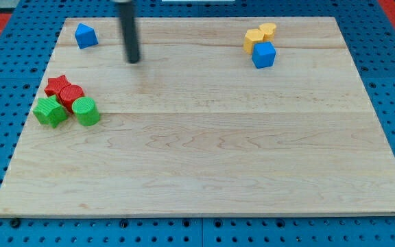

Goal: Place yellow blocks and blue blocks at the top right side of the board

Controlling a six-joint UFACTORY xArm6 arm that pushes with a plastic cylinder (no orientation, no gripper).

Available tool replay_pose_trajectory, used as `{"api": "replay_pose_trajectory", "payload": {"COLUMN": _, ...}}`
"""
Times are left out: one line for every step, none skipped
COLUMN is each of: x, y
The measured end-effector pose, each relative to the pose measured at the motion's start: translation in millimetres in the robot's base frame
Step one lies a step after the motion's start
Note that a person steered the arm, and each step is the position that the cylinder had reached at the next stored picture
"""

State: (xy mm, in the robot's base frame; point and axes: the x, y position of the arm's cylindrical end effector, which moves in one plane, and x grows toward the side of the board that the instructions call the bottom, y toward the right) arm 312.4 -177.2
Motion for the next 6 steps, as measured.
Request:
{"api": "replay_pose_trajectory", "payload": {"x": -4.2, "y": -125.0}}
{"api": "replay_pose_trajectory", "payload": {"x": -51.2, "y": -124.9}}
{"api": "replay_pose_trajectory", "payload": {"x": -69.2, "y": -69.1}}
{"api": "replay_pose_trajectory", "payload": {"x": -64.1, "y": 20.4}}
{"api": "replay_pose_trajectory", "payload": {"x": -66.0, "y": 45.2}}
{"api": "replay_pose_trajectory", "payload": {"x": -50.6, "y": 82.2}}
